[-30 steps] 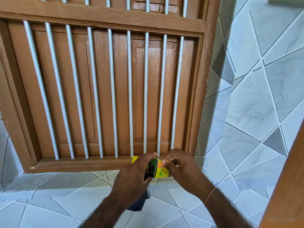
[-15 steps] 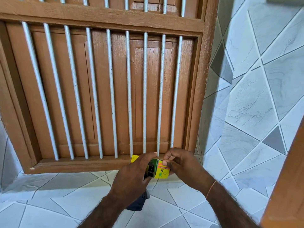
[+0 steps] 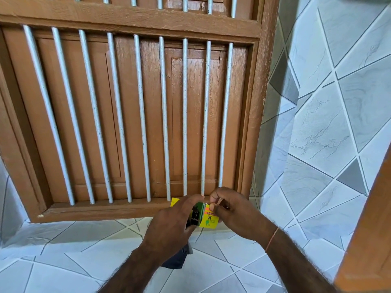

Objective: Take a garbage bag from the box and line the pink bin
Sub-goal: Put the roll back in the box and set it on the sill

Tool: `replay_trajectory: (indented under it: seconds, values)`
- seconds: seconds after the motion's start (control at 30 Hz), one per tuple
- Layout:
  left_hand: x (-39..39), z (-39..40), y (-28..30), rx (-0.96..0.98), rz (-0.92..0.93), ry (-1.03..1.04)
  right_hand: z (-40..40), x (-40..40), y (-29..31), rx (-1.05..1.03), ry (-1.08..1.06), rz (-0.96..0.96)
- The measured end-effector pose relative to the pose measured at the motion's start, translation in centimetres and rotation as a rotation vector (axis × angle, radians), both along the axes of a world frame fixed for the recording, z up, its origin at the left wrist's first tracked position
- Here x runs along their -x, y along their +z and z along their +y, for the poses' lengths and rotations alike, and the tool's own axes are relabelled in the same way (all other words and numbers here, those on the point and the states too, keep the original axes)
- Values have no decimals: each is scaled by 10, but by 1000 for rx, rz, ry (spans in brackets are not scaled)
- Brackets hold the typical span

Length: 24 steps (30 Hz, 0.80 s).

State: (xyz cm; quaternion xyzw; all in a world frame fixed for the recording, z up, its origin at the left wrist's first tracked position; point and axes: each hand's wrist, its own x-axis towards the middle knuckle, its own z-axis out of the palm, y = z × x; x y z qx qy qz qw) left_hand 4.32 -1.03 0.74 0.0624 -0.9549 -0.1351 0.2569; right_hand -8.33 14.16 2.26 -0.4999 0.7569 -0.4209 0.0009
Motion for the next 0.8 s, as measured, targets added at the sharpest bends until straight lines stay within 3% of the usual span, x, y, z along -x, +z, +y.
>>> replay_trajectory:
  seconds: [0.3, 0.6, 0.8]
  values:
    - [2, -3, 2, -7, 2, -13, -3, 0, 5, -36, 28, 46]
    - [3, -4, 4, -1, -3, -17, -6, 6, 10, 7, 38, -87]
    - [1, -6, 8, 44, 31, -52, -7, 11, 9, 148, 74, -303]
